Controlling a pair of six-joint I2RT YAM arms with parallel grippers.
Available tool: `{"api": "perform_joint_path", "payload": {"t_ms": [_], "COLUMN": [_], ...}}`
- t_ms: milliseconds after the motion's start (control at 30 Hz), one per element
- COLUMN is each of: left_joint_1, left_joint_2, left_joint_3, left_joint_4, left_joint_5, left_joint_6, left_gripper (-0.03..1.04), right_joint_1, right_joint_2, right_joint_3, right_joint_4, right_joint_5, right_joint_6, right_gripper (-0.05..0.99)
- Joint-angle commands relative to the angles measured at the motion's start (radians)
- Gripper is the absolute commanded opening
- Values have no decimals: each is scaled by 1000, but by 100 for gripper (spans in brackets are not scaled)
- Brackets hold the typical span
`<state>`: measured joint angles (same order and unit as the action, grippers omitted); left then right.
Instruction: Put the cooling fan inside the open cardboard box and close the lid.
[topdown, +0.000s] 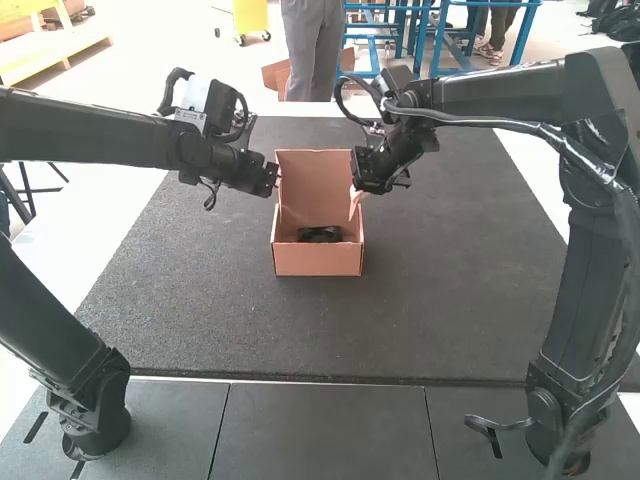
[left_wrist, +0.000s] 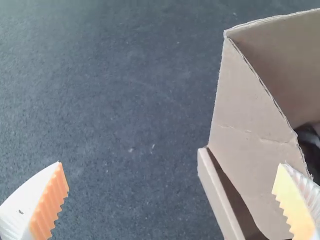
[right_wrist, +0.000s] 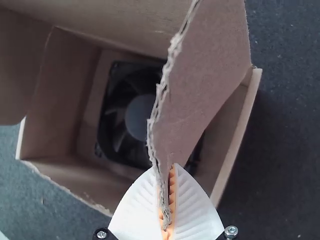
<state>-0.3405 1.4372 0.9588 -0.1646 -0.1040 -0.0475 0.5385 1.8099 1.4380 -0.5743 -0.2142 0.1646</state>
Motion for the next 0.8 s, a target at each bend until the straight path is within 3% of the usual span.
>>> {"api": "perform_joint_path", "payload": {"t_ms": [0, 767], "left_joint_1": [-9, -14], "left_joint_2": [11, 5], "left_joint_3": [-6, -101], "left_joint_4": [16, 33], "left_joint_5": [23, 21], "left_joint_6": [-12, -12], "left_gripper": [97, 97], "right_joint_1": [-11, -5], "right_joint_2": [-30, -47], "right_joint_3": [27, -123], "right_joint_4": [5, -12], "right_joint_5": [-8, 1], "right_joint_6": [7, -19], "right_gripper": [-1, -1]}}
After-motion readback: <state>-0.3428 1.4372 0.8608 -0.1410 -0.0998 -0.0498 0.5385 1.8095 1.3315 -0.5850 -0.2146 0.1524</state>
